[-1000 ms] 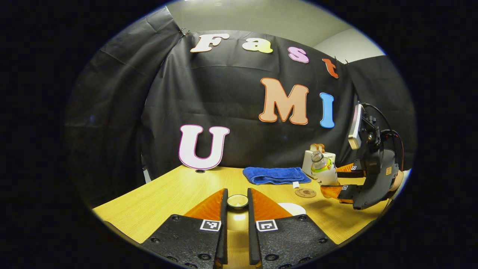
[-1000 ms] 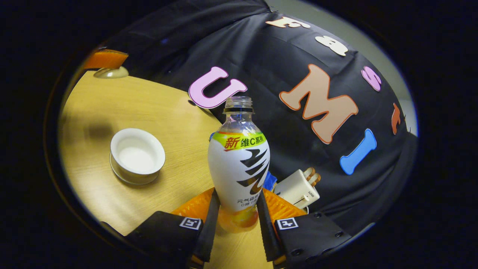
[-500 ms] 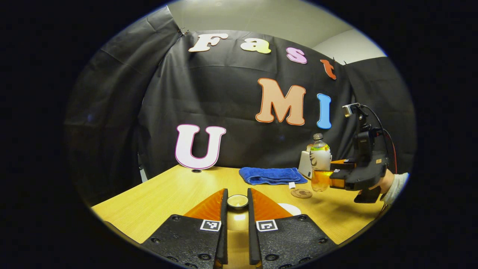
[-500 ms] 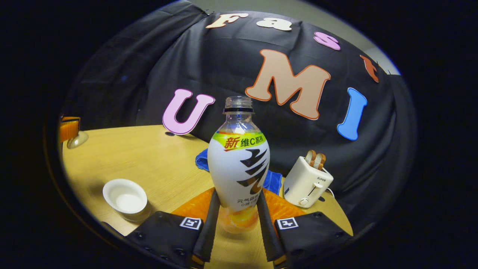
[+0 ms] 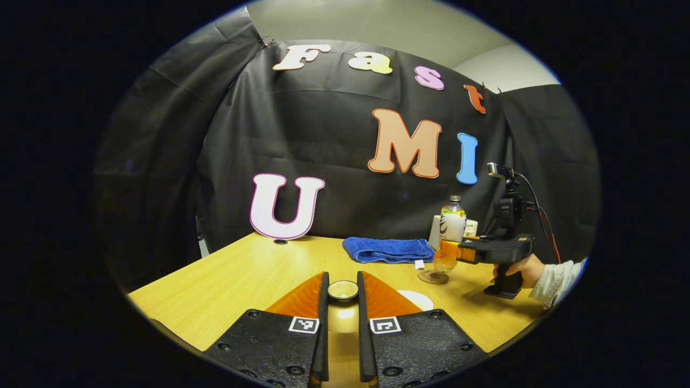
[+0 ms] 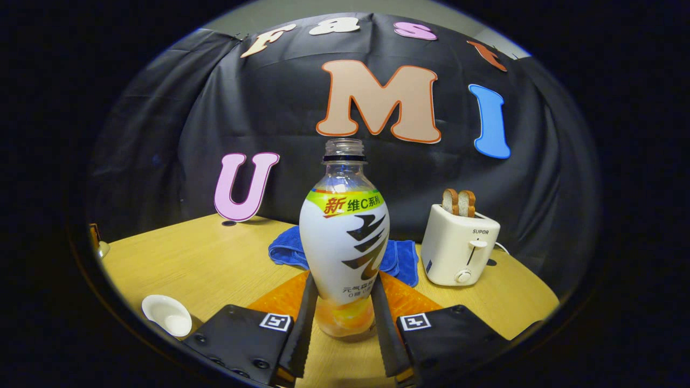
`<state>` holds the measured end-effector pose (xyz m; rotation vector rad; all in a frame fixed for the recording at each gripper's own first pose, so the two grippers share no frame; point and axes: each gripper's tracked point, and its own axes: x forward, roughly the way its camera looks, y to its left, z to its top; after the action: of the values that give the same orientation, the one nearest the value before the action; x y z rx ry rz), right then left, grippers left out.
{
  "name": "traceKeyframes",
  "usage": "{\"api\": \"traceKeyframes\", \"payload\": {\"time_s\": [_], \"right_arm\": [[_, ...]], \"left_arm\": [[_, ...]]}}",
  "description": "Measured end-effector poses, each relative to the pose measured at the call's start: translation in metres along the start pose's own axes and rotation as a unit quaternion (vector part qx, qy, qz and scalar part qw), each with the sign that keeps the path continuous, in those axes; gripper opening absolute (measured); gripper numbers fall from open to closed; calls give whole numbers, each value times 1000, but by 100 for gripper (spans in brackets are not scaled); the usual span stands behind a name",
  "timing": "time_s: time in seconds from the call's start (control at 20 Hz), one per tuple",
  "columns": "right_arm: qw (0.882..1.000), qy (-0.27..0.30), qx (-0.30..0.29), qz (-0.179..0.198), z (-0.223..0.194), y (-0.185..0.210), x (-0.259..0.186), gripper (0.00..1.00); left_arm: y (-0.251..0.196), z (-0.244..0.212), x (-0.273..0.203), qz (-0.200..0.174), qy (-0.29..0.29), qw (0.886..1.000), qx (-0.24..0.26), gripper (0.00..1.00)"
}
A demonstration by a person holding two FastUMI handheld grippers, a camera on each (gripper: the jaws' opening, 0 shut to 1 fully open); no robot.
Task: Open the teacup lid with one hand, grasp the water bottle and pour water into the teacup with the other hand; after pouring, place the water bottle on the coaster and then close the teacup lid.
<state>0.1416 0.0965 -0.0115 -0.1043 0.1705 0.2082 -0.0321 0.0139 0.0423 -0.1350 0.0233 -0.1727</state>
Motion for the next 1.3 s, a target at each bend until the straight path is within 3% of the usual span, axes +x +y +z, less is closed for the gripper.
{"api": "traceKeyframes", "payload": {"time_s": [0.4,1.0,1.3], "right_arm": [[999,6,47,-13,-20,-10,23,58],[999,16,34,-20,-41,-8,35,58],[999,23,36,-18,-42,-7,31,71]], "left_arm": [[-2,-3,1,-3,4,1000,-2,19],[1,-12,5,-3,14,1000,-9,19],[1,-14,6,-4,16,1000,-13,19]]}}
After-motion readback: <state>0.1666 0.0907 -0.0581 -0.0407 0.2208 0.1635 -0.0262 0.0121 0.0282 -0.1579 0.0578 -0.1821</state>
